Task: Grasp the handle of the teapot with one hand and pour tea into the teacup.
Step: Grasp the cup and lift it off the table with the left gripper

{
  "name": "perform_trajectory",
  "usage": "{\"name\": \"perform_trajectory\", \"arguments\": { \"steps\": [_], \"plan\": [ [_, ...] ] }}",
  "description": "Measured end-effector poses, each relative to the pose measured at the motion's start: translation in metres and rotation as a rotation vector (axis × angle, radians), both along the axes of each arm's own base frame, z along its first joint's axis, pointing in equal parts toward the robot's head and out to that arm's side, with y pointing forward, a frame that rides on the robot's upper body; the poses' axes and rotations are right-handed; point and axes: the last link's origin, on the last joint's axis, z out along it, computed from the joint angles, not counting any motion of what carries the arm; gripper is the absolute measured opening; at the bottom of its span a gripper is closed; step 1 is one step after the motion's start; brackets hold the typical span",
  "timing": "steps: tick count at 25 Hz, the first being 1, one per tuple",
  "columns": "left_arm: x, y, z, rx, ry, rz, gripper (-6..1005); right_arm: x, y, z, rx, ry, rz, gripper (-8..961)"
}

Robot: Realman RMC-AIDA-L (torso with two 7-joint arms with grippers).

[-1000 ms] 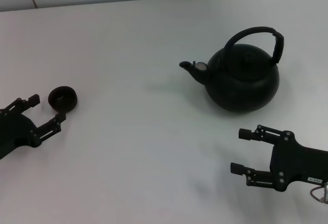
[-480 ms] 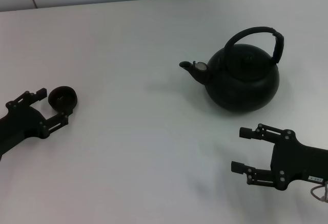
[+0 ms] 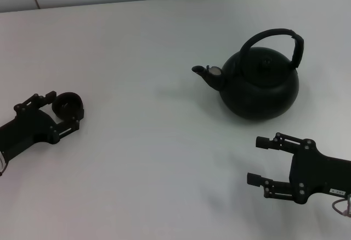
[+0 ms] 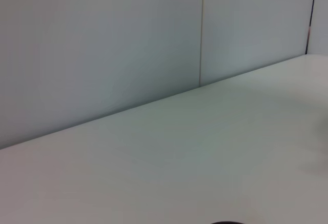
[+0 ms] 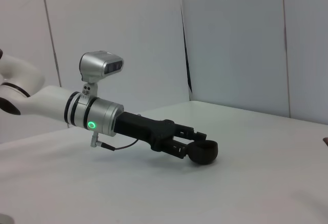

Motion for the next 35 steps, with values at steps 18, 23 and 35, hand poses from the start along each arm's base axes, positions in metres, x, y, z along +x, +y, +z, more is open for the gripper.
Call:
{"name": "perform_trajectory", "arguments": {
  "steps": [18, 23, 35],
  "plan": [
    [0.0004, 0.0043, -0.0022, -0.001, 0.014, 0.011, 799, -0.0007, -0.0003, -0.0004, -0.001, 0.006, -0.001, 776],
    [0.0009, 0.0045, -0.0024, 0.000, 0.012, 0.011, 799, -0.0008, -0.0002, -0.0003, -0.001, 0.006, -0.001, 776],
    [0.0050, 0.0035, -0.0052, -0.011, -0.005, -0.004, 688, -0.0009, -0.0002, -0.0002, 0.000, 0.007, 0.000, 776]
  ]
}}
